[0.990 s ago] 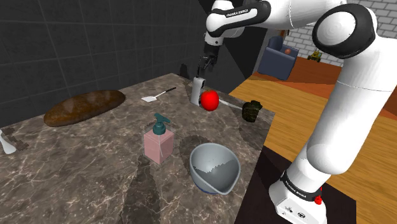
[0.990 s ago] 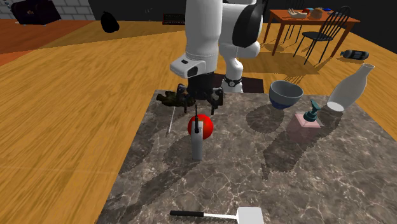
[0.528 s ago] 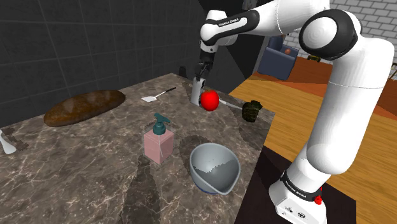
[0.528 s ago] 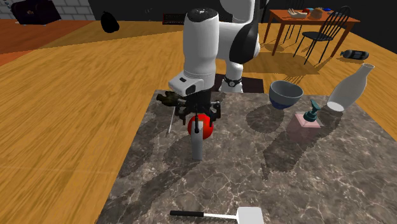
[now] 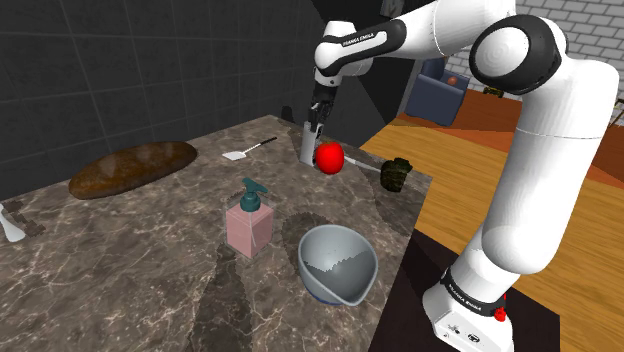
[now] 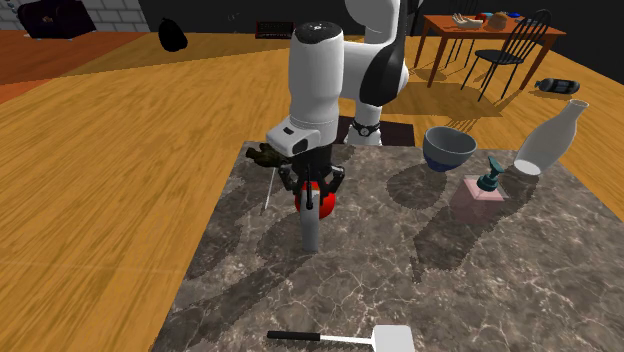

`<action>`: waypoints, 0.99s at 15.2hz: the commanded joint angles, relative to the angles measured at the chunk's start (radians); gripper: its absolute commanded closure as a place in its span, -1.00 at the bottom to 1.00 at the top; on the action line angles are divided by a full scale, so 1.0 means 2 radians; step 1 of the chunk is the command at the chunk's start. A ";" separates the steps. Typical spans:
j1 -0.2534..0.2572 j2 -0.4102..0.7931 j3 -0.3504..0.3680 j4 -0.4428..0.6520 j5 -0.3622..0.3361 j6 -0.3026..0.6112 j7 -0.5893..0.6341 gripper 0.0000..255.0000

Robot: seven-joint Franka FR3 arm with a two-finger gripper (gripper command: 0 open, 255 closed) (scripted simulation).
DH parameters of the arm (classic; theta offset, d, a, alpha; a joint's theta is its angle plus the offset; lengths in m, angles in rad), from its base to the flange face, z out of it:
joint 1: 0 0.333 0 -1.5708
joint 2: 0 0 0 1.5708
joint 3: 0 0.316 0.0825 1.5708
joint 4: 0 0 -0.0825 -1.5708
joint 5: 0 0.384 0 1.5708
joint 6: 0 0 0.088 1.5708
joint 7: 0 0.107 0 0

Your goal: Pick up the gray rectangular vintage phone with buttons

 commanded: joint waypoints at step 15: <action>0.000 -0.010 -0.001 0.052 -0.002 -0.062 0.001 1.00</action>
